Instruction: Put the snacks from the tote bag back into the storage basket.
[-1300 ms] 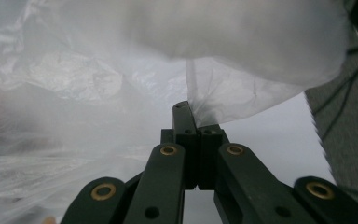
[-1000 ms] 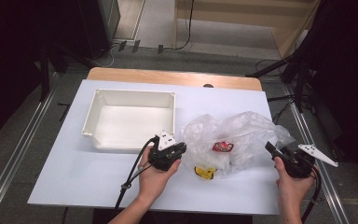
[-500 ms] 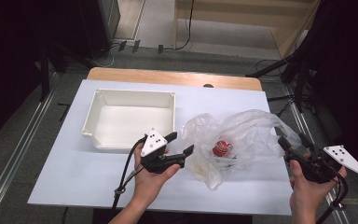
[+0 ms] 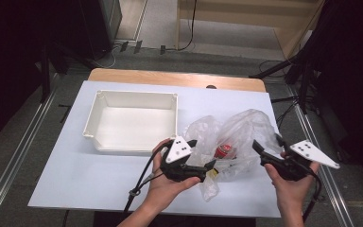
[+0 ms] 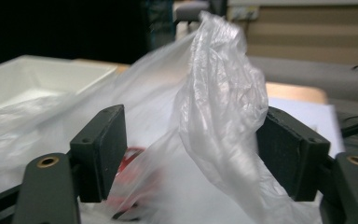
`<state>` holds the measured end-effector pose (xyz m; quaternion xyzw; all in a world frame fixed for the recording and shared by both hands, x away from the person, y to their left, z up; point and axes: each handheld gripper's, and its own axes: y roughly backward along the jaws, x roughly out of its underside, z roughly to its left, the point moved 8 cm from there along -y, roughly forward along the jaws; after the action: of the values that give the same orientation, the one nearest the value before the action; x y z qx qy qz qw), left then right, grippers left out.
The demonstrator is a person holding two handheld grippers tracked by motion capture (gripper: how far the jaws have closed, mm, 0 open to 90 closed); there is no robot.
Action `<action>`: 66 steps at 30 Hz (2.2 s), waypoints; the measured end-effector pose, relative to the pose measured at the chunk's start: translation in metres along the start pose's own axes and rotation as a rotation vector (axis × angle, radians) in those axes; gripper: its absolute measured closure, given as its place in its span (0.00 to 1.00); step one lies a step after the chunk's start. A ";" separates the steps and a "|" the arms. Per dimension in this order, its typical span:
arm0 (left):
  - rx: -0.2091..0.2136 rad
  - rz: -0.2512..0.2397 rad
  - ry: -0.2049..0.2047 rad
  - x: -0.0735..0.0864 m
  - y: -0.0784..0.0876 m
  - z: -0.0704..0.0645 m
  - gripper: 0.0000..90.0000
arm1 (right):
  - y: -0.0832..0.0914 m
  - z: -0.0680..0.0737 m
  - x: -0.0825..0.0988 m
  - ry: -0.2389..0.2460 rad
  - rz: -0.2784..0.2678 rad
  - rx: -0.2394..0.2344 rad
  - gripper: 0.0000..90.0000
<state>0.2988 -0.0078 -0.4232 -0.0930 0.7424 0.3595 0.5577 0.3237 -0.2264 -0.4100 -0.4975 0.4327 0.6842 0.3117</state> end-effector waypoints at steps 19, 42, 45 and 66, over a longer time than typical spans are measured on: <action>-0.141 0.196 0.060 0.046 -0.067 0.035 0.94 | -0.045 0.007 0.062 -0.071 0.222 -0.093 1.00; -0.240 0.207 0.013 0.076 -0.070 0.053 0.92 | -0.015 -0.043 0.067 -0.100 0.134 0.023 0.25; -0.231 0.203 0.026 0.075 -0.069 0.054 0.92 | -0.006 -0.037 0.058 -0.074 0.110 0.004 0.25; -0.201 0.190 0.012 0.075 -0.068 0.052 0.91 | -0.002 0.012 0.004 0.107 0.049 -0.011 0.18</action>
<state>0.3480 -0.0049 -0.5256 -0.0797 0.7113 0.4828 0.5046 0.3198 -0.2148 -0.4129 -0.5245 0.4569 0.6664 0.2684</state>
